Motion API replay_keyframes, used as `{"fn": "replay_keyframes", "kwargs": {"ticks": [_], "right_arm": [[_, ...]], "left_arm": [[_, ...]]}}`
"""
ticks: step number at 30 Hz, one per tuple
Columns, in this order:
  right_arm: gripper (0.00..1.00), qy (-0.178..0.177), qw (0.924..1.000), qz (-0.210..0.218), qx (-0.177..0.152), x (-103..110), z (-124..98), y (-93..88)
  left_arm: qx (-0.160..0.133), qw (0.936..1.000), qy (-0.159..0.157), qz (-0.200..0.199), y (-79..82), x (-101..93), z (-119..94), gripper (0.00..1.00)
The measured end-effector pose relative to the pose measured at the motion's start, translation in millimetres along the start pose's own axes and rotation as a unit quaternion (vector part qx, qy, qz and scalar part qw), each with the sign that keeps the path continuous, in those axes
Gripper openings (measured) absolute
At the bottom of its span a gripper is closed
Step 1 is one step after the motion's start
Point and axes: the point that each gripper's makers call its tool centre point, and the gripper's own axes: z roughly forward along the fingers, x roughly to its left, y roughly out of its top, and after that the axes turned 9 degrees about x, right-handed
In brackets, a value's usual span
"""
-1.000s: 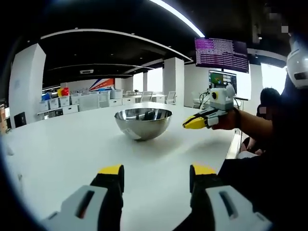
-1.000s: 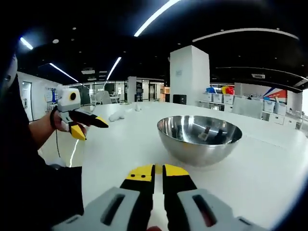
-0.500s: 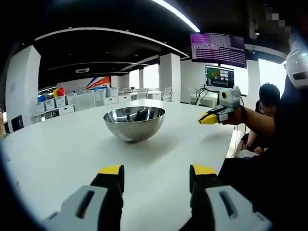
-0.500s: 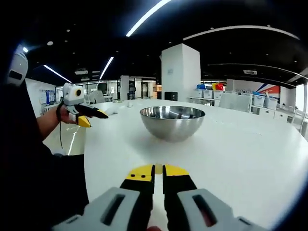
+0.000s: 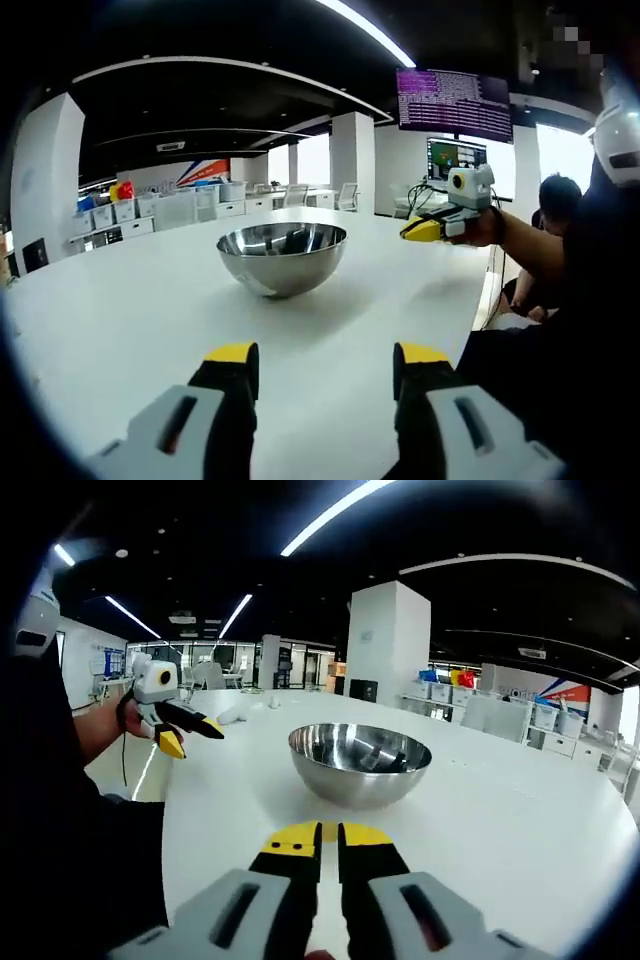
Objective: Pick up the QQ candy scattered on the table and place it into the stainless steel bowl on the table
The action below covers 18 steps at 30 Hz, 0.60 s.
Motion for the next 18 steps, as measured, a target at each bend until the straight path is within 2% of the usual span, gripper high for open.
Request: {"fn": "replay_keyframes", "kwargs": {"ticks": [11,15,18], "right_arm": [[0.08,0.011,0.998,-0.054,0.033,-35,44,41.9],[0.08,0.018,0.9945,-0.091,0.05,-38,59,56.5],[0.08,0.028,0.9888,-0.124,0.079,-40,75,61.2]], "left_arm": [[-0.005,1.0,-0.003,-0.007,-4.2,4.9,-3,0.54],[-0.004,0.9999,-0.004,-0.01,-6.1,7.2,-3,0.54],[-0.005,0.9999,-0.006,-0.012,-6.5,8.4,-3,0.54]]}}
